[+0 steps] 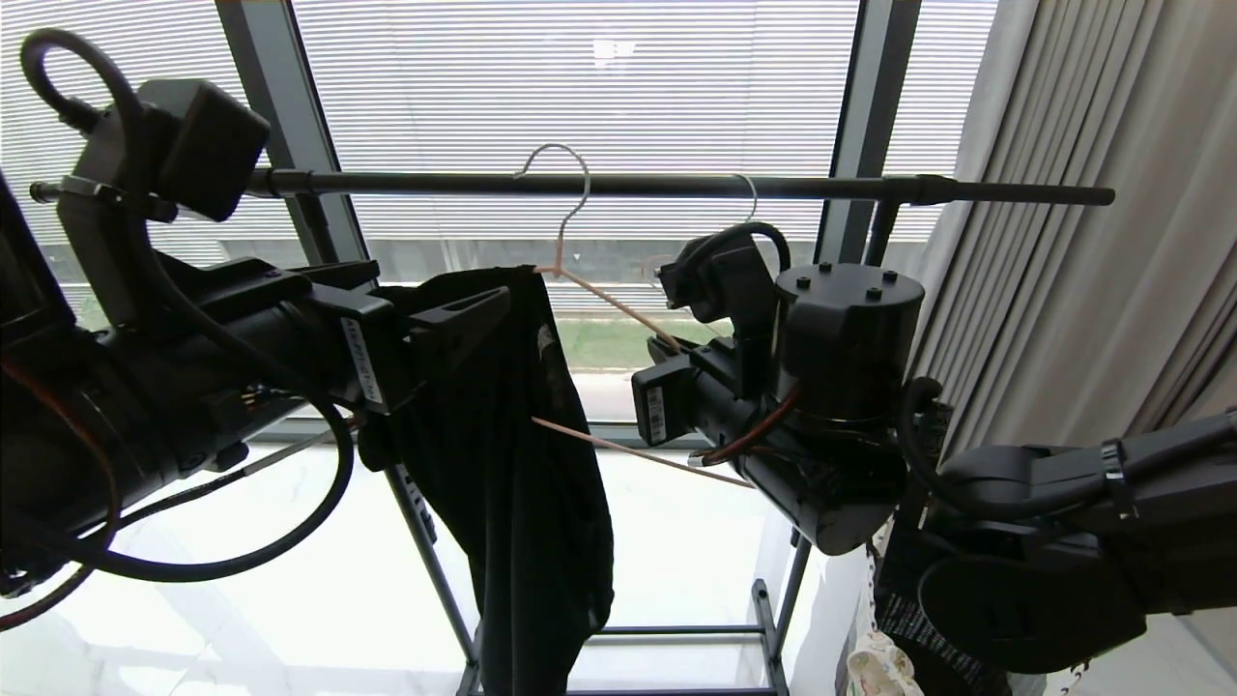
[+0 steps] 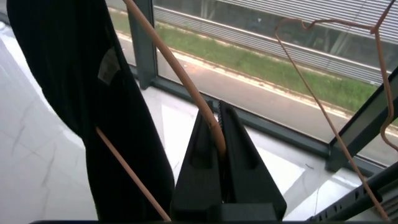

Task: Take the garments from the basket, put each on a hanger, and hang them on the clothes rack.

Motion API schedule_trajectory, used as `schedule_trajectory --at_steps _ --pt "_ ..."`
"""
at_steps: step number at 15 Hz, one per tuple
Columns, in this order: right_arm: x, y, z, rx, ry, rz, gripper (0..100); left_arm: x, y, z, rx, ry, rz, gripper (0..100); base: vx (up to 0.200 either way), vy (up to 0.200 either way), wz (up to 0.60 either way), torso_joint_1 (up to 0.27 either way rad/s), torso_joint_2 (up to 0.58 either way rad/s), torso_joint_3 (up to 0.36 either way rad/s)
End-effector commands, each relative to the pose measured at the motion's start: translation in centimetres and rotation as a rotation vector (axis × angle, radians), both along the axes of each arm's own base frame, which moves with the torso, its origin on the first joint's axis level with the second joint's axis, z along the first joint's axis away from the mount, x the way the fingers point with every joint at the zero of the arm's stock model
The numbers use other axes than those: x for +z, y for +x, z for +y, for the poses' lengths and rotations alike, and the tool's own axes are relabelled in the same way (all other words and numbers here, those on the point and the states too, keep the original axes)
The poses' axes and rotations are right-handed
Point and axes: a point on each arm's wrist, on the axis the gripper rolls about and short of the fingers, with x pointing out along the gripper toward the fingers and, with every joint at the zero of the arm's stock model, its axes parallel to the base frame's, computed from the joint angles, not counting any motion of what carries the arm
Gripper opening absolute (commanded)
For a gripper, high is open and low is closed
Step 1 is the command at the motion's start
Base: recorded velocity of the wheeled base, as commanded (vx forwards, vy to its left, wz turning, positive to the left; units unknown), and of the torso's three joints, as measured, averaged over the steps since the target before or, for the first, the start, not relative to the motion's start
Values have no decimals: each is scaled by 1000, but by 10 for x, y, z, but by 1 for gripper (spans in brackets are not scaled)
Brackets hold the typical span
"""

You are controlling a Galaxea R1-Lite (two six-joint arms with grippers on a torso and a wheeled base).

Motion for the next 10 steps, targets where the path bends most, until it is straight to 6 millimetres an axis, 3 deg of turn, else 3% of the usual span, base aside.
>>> schedule_trajectory --at_steps 1,5,10 --pt "7 4 -8 -8 -4 -23 0 3 -12 23 -29 -18 -31 100 0 0 0 0 0 0" --pt "16 -2 -34 106 -87 -92 0 -1 -11 58 -186 45 -68 100 0 0 0 0 0 0" --pt "-2 -31 -75 158 -160 -125 0 -10 -18 46 -363 46 -37 100 0 0 0 0 0 0"
